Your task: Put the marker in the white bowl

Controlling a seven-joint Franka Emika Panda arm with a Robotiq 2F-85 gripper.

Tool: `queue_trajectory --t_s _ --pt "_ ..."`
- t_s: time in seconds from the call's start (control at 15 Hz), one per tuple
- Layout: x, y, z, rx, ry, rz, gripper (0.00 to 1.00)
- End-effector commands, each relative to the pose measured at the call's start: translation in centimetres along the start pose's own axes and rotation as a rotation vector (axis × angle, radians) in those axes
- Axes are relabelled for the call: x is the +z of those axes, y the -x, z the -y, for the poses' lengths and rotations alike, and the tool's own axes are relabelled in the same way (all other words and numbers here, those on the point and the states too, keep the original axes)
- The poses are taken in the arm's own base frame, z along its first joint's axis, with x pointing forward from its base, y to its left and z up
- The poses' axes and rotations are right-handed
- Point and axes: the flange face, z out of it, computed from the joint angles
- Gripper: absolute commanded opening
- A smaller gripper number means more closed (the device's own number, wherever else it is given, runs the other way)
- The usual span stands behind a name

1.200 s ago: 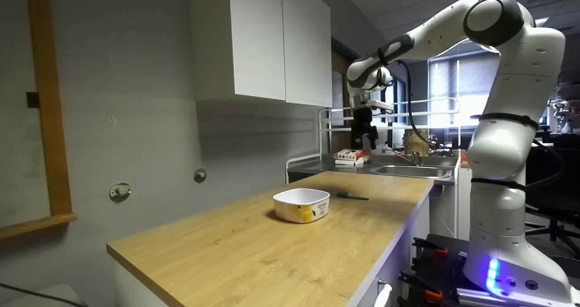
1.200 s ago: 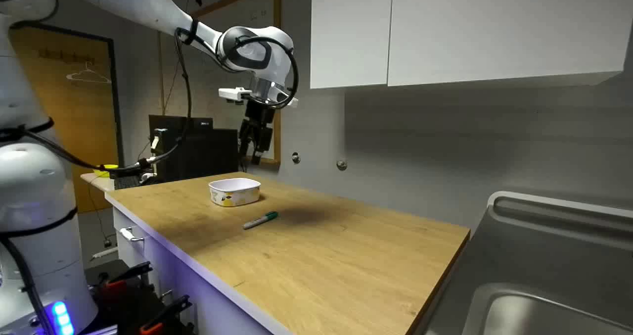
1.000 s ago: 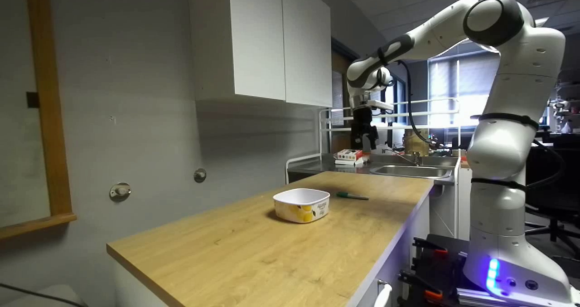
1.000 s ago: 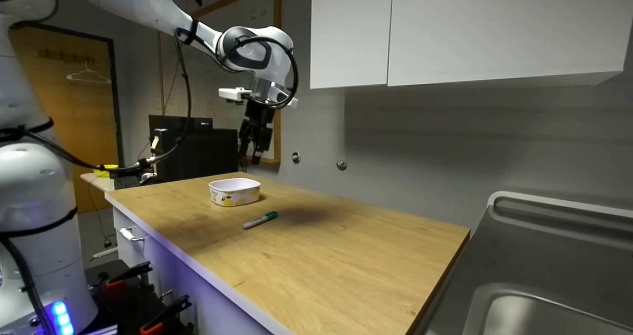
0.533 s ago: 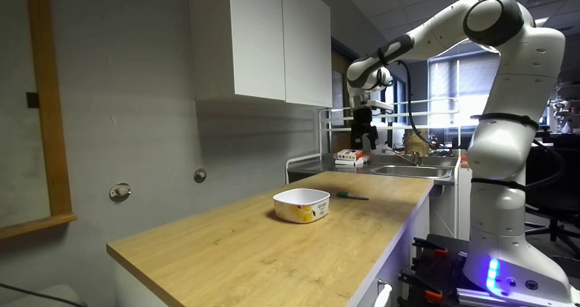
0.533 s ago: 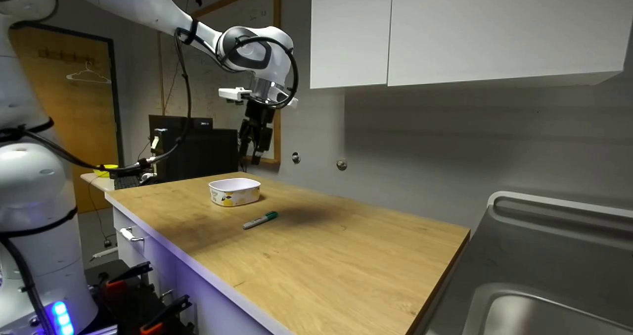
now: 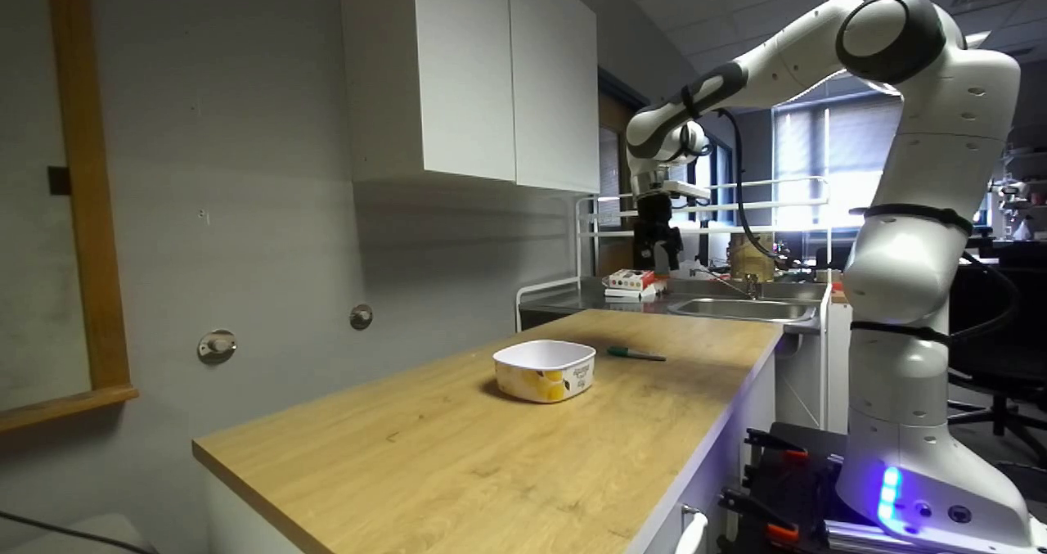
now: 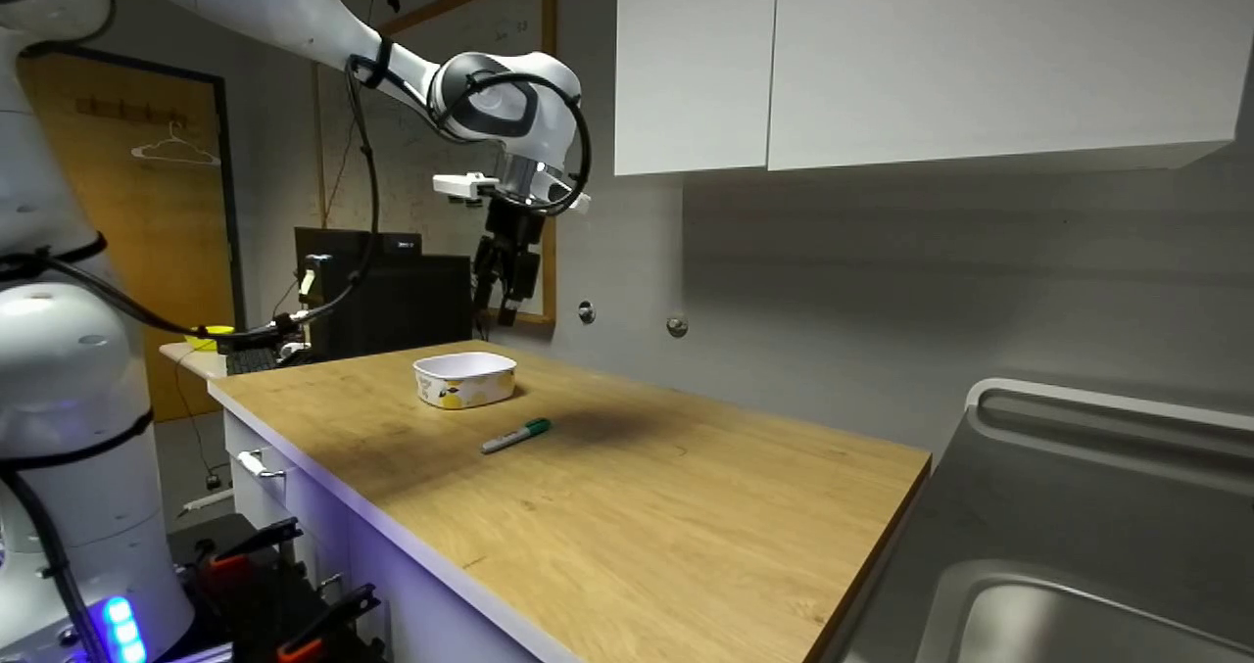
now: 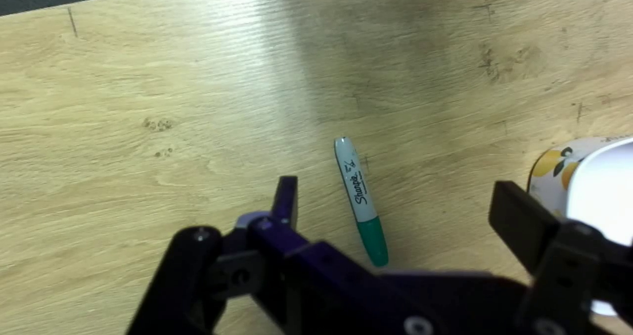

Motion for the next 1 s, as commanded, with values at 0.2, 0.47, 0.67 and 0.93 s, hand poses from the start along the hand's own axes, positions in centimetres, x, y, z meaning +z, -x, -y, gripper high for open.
queue_trajectory --t_s 0.2,0.47,0.67,0.93 --pt "1.7 -1.8 0.5 -0.009 0.068 0.018 1.00" --pt "4.7 -3.8 1.3 -0.036 0.157 0.062 1.00" --pt "7.6 -5.0 1.8 -0.065 0.226 0.117 1.00" --pt "12.2 -5.7 2.8 -0.128 0.291 0.215 1.00"
